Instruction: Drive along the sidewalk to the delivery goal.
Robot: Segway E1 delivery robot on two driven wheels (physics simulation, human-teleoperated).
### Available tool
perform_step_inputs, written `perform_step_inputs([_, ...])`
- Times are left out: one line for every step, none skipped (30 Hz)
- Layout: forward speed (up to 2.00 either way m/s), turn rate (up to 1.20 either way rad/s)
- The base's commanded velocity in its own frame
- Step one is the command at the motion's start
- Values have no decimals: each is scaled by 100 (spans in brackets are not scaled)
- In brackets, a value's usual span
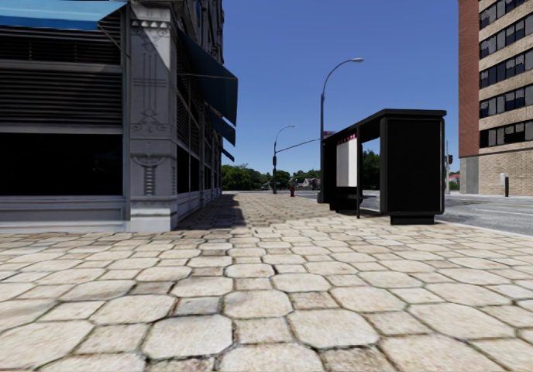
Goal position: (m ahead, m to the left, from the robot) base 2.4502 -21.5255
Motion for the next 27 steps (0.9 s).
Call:
perform_step_inputs([200, 0])
perform_step_inputs([200, 0])
perform_step_inputs([200, 0])
perform_step_inputs([200, 0])
perform_step_inputs([200, 0])
perform_step_inputs([200, 0])
perform_step_inputs([200, 0])
perform_step_inputs([200, 0])
perform_step_inputs([200, 0])
perform_step_inputs([200, 0])
perform_step_inputs([200, 0])
perform_step_inputs([200, 0])
perform_step_inputs([200, 0])
perform_step_inputs([200, 0])
perform_step_inputs([200, 0])
perform_step_inputs([200, 0])
perform_step_inputs([200, 0])
perform_step_inputs([200, 0])
perform_step_inputs([200, 0])
perform_step_inputs([200, 0])
perform_step_inputs([200, 0])
perform_step_inputs([200, 0])
perform_step_inputs([200, 0])
perform_step_inputs([200, 0])
perform_step_inputs([200, 0])
perform_step_inputs([200, 0])
perform_step_inputs([200, 0])
